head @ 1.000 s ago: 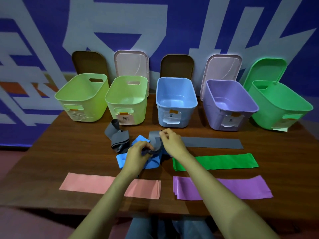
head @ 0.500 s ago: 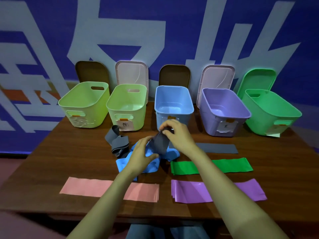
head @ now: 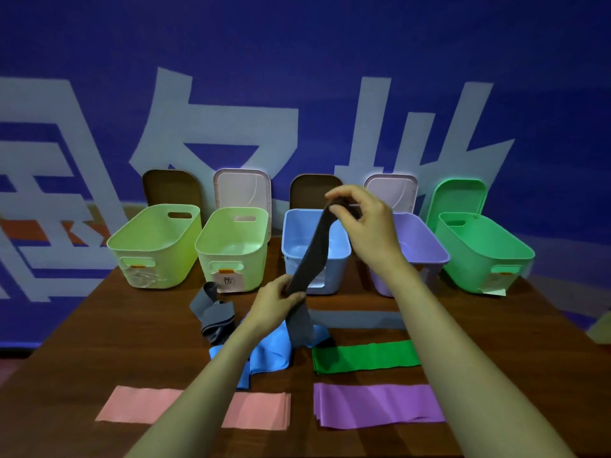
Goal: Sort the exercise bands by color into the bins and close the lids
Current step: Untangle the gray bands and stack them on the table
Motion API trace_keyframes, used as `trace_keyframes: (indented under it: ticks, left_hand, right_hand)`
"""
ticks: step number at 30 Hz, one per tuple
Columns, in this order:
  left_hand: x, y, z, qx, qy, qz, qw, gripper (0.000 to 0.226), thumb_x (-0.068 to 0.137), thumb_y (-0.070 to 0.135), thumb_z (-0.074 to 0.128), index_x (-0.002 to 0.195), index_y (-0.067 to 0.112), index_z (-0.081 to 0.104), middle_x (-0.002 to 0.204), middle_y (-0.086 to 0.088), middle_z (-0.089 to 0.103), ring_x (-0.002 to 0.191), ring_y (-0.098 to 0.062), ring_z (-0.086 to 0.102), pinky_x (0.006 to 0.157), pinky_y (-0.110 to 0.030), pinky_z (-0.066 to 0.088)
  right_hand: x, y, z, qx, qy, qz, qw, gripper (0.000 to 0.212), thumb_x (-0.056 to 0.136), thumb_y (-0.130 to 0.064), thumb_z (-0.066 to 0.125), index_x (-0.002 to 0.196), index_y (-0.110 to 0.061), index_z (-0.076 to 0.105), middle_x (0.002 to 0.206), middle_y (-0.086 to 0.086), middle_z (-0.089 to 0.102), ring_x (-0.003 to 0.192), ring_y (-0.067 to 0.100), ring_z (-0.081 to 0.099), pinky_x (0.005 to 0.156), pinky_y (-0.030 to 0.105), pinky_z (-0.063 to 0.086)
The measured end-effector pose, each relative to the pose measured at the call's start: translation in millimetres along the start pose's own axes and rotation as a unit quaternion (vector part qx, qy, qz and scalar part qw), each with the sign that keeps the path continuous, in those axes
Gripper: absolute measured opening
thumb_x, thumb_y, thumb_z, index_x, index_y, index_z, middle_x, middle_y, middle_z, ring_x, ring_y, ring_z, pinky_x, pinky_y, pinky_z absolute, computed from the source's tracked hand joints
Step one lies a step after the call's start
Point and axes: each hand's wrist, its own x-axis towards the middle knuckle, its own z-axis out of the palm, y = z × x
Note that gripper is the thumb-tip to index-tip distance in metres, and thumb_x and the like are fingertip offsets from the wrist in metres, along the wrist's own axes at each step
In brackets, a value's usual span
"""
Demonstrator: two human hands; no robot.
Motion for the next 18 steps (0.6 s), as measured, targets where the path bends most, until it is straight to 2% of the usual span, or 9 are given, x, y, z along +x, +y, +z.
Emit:
trace_keyframes:
  ticks: [4, 7, 10, 12, 14, 16, 18]
  left_hand:
    - [-8.5, -1.8, 9.5, -0.05, -0.008, -0.037, 0.998, 0.015, 0.087, 0.019, 0.065, 0.099, 0.011, 0.066, 0.087, -0.004, 0.07, 0.08, -0.017, 0.064, 0.073, -0.034, 0.052]
    - [-10.6, -5.6, 8.7, -0.074, 0.044, -0.061, 0.994, 0.017, 0.087, 0.023, 0.066, 0.09, 0.007, 0.065, 0.076, -0.004, 0.066, 0.071, -0.016, 0.059, 0.066, -0.032, 0.046]
    - [-12.6, -9.5, 5.5, -0.089, 0.095, -0.08, 0.988, 0.033, 0.083, 0.031, 0.07, 0.079, 0.0, 0.062, 0.064, -0.006, 0.06, 0.062, -0.016, 0.053, 0.059, -0.032, 0.039]
    - [-13.6, -11.5, 3.9, -0.094, 0.104, -0.084, 0.986, 0.04, 0.081, 0.033, 0.072, 0.076, -0.004, 0.06, 0.061, -0.008, 0.056, 0.057, -0.015, 0.051, 0.054, -0.029, 0.038]
    - [-12.5, -12.4, 3.2, -0.095, 0.103, -0.086, 0.986, 0.031, 0.08, 0.028, 0.074, 0.077, -0.001, 0.062, 0.063, -0.007, 0.061, 0.057, -0.015, 0.055, 0.049, -0.024, 0.042]
    - [-9.7, -12.7, 4.3, -0.121, 0.098, -0.099, 0.983, 0.015, 0.08, 0.016, 0.073, 0.082, 0.007, 0.062, 0.073, -0.007, 0.063, 0.061, -0.017, 0.058, 0.049, -0.022, 0.047]
    - [-7.7, -11.4, 8.0, -0.167, 0.103, -0.116, 0.974, 0.016, 0.081, 0.004, 0.07, 0.086, 0.012, 0.058, 0.08, -0.008, 0.062, 0.063, -0.018, 0.058, 0.051, -0.02, 0.05]
  right_hand:
    - [5.5, 5.0, -16.6, -0.014, 0.037, 0.007, 0.999, 0.017, 0.087, -0.007, 0.062, 0.103, -0.013, 0.063, 0.096, -0.006, 0.064, 0.087, 0.004, 0.061, 0.08, 0.01, 0.048]
    - [-1.9, 19.1, -23.8, -0.052, 0.064, 0.0, 0.997, 0.014, 0.086, -0.005, 0.061, 0.098, -0.01, 0.064, 0.094, -0.006, 0.061, 0.088, 0.009, 0.059, 0.079, 0.003, 0.041]
    - [-14.5, 36.0, -30.3, -0.088, 0.089, 0.005, 0.992, 0.011, 0.085, -0.002, 0.06, 0.093, -0.009, 0.065, 0.091, -0.002, 0.062, 0.085, 0.011, 0.056, 0.076, -0.001, 0.036]
    - [-20.1, 49.0, -36.4, -0.099, 0.106, 0.018, 0.989, 0.01, 0.086, -0.003, 0.059, 0.092, -0.009, 0.064, 0.091, 0.002, 0.064, 0.085, 0.014, 0.057, 0.079, 0.01, 0.042]
    - [-25.7, 64.0, -43.5, -0.126, 0.127, 0.039, 0.983, 0.009, 0.087, -0.005, 0.057, 0.092, -0.01, 0.063, 0.093, 0.004, 0.064, 0.087, 0.02, 0.058, 0.079, 0.029, 0.046]
    - [-34.3, 80.5, -51.2, -0.167, 0.138, 0.072, 0.974, 0.009, 0.09, -0.009, 0.054, 0.094, -0.011, 0.061, 0.098, 0.005, 0.063, 0.089, 0.022, 0.057, 0.076, 0.033, 0.043]
    - [-45.4, 98.8, -57.3, -0.203, 0.127, 0.116, 0.964, 0.01, 0.092, -0.011, 0.05, 0.098, -0.011, 0.059, 0.102, 0.007, 0.062, 0.09, 0.024, 0.056, 0.076, 0.034, 0.041]
